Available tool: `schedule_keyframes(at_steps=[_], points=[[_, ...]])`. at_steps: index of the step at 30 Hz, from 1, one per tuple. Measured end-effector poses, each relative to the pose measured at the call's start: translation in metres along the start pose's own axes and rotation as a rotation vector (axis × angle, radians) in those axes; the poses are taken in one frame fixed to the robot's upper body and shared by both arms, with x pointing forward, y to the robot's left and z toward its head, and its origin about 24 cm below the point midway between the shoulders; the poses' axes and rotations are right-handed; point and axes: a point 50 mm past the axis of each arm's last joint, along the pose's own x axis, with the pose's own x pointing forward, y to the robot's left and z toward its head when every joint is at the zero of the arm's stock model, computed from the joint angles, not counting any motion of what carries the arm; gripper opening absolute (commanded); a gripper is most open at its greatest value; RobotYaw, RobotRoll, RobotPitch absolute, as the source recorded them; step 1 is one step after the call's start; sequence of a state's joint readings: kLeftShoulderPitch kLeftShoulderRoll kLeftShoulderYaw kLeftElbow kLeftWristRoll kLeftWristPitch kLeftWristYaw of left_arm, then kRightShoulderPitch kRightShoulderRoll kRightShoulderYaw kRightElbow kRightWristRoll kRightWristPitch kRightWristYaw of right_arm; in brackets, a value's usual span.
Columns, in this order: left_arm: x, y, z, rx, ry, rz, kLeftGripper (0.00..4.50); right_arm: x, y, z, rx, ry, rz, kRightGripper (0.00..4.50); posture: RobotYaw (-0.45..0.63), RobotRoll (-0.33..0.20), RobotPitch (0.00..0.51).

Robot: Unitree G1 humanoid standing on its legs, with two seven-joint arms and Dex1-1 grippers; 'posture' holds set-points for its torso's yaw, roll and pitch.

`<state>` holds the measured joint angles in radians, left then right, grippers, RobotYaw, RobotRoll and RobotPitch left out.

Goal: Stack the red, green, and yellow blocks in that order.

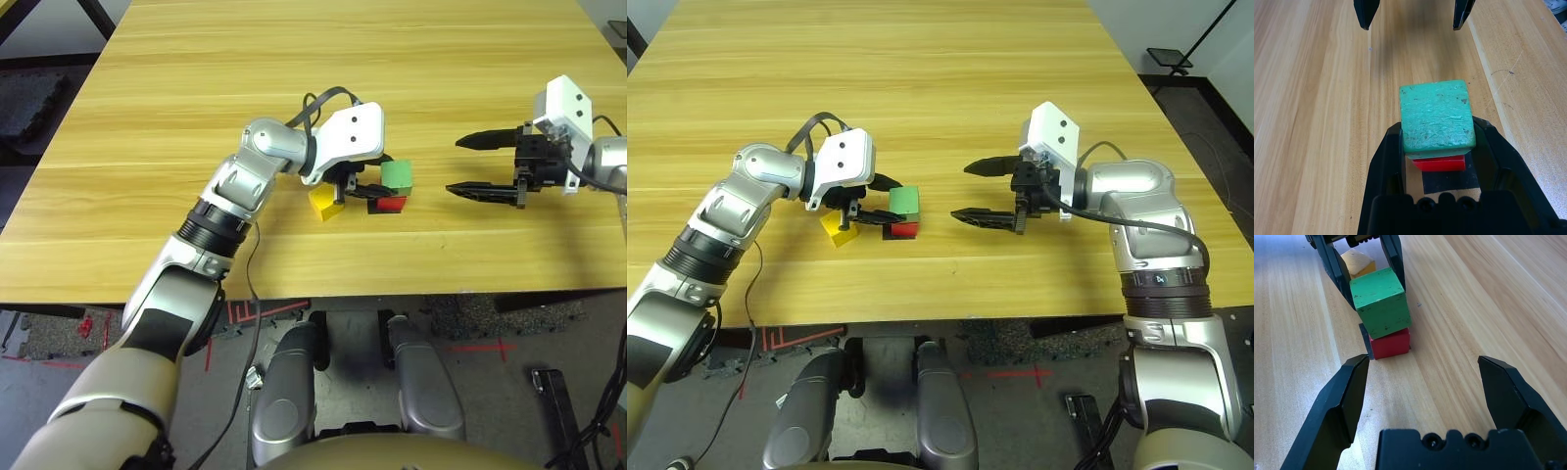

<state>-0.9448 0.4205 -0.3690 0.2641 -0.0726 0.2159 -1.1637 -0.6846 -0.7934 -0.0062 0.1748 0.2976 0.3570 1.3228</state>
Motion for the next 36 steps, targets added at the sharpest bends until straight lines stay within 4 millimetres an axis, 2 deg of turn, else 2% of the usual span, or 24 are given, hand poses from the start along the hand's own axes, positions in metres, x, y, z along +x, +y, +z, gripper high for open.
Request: schedule_keyframes(at_steps=[12,14,17,19,20,29,34,36], points=[[0.000,0.000,0.000,0.002,0.003,-0.004,2.01,0.002,0.000,-0.001,-0.001,-0.008,-0.007,4.50,0.17,0.103,0.270],[0.000,0.000,0.000,0.003,0.003,-0.003,2.73,0.002,0.000,-0.001,-0.001,-0.008,-0.008,4.50,0.17,0.102,0.271],[0.000,-0.001,-0.002,0.006,0.019,-0.002,3.54,0.002,0.000,-0.001,-0.005,-0.009,-0.011,4.50,0.17,0.102,0.271],[0.000,-0.001,-0.002,0.006,0.020,-0.002,4.30,0.002,0.000,-0.001,-0.007,-0.010,-0.012,4.50,0.17,0.102,0.271],[0.001,-0.001,-0.002,0.006,0.020,-0.002,4.48,0.002,0.000,-0.001,-0.008,-0.010,-0.013,4.50,0.17,0.101,0.272],[0.000,-0.001,-0.002,0.004,0.025,-0.002,4.48,0.004,0.000,-0.001,-0.007,-0.015,-0.017,4.50,0.18,0.103,0.271],[-0.012,0.002,-0.007,-0.009,0.063,0.012,4.48,0.004,0.000,-0.002,-0.005,-0.015,-0.017,4.50,0.18,0.104,0.271],[-0.023,0.004,-0.006,-0.005,0.087,0.025,4.48,0.004,0.000,-0.003,0.000,-0.014,-0.018,4.50,0.18,0.104,0.271]])
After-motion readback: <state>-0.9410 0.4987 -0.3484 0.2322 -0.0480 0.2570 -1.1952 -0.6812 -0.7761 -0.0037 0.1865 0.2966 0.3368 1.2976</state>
